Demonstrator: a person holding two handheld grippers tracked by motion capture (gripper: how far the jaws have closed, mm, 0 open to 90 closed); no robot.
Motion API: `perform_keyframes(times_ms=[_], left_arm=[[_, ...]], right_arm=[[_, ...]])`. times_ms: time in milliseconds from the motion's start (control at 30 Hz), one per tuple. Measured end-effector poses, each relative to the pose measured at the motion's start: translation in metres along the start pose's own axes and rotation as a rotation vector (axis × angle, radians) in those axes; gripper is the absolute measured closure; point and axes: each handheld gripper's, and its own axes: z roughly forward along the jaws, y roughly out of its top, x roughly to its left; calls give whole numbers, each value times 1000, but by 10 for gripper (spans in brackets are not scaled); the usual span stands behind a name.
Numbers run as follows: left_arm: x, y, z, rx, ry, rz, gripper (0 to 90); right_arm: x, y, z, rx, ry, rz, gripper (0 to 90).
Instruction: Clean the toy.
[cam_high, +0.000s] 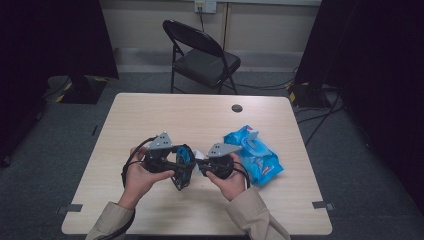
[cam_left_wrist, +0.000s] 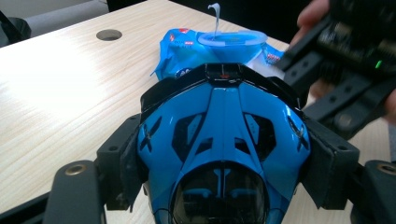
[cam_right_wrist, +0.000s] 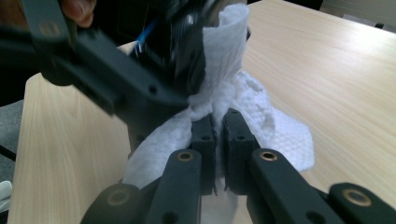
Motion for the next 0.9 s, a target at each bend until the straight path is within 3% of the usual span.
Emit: perform_keyframes(times_ms=[367, 900], left_arm=[[1, 0, -1, 0, 17, -1, 261], [0, 1, -2, -11, 10, -2, 261]], right_arm=[[10, -21, 15, 25, -23, 12, 854], [10, -35, 26, 78, -11, 20, 853]])
